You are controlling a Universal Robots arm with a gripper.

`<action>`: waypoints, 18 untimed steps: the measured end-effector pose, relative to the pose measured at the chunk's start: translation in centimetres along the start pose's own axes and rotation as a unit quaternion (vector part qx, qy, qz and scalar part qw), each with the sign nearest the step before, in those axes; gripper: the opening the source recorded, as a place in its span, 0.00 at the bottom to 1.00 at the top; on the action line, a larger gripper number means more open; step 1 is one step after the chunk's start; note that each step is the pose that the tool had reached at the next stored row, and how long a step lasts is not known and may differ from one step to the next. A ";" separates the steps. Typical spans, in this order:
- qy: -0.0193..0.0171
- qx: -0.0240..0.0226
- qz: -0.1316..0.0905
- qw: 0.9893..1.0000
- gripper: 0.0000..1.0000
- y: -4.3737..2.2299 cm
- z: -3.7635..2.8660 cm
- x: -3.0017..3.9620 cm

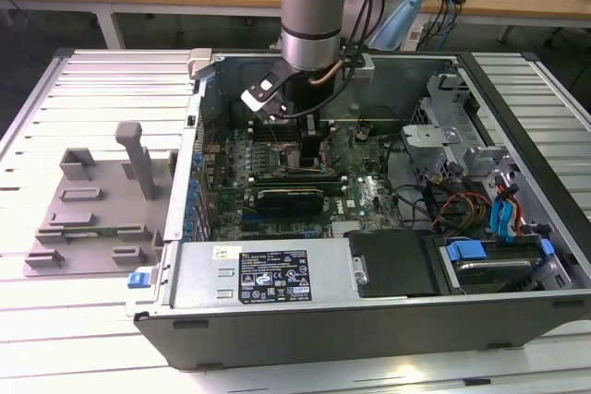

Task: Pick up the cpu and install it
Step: 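Place the cpu into insertion slot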

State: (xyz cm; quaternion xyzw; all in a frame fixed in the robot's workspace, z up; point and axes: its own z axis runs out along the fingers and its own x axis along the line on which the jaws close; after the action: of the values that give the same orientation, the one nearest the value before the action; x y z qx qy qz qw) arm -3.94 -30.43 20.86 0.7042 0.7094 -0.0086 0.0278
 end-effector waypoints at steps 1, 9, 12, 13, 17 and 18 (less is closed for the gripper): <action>0.000 0.000 0.000 1.000 0.63 0.00 0.04 -0.17; 0.001 0.000 0.000 1.000 0.63 -0.01 0.55 -0.15; 0.027 0.000 0.001 1.000 0.63 -0.02 0.57 -0.15; 0.027 0.000 0.001 1.000 0.63 -0.02 0.58 -0.15; 0.027 0.000 0.001 1.000 0.63 -0.02 0.58 -0.15; 0.027 0.000 0.001 1.000 0.63 -0.02 0.59 -0.15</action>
State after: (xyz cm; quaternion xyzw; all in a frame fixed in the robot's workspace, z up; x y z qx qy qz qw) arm -3.95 -30.62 20.27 0.7047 0.7094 0.0107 0.0087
